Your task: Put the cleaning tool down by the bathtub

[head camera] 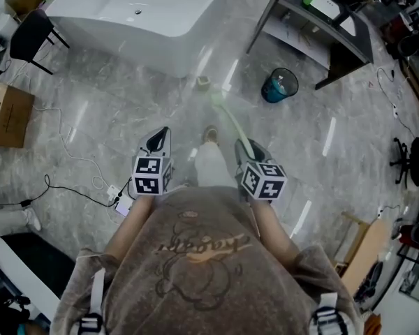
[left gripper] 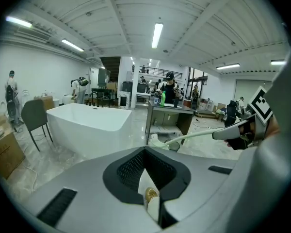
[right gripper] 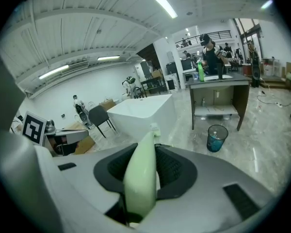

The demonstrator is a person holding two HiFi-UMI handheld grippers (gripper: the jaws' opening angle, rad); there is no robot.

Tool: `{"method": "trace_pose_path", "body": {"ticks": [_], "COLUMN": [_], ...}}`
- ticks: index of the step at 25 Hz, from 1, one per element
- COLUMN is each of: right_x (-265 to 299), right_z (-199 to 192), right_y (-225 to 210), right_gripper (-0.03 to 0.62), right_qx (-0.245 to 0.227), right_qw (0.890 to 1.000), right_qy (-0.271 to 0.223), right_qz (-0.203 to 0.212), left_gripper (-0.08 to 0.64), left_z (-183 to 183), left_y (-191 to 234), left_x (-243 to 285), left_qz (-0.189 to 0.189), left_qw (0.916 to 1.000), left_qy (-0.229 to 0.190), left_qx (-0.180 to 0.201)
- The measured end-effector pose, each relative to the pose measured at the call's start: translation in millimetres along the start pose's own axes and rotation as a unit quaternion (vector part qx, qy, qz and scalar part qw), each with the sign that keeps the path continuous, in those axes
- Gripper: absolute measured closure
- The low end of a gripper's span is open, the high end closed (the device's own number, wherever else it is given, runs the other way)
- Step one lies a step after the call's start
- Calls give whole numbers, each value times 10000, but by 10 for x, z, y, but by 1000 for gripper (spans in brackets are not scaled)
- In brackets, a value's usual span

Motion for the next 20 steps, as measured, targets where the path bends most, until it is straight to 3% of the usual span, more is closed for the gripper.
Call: {"method": "trace_pose_path", "body": {"ticks": [10,20], "right_x": [812,1516], "right_z": [755,1410], "right_y": [-345,-725], "right_gripper": [479,479], "right_qx": [-48,-223], "right_qw": [9998,9984], "right_qy": [181,457], "right_qz": [71,240], "left_gripper": [555,555], "left_z": [631,1142], "left_y": [179,328], "left_x": [954,1785], "left_qz": [-152,-40], "left_qw": [9999,10000], "left_qy": [-27,62], "left_qx": [39,-60]}}
Point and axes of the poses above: the fingertips, and each gripper's own axes: x forward along the fingers, y to its left, z out of its top, the point moved 5 cm from there along -x, backward along the fingers, and after that the axes turned 2 degrees about -y, right-handed, at the moved point
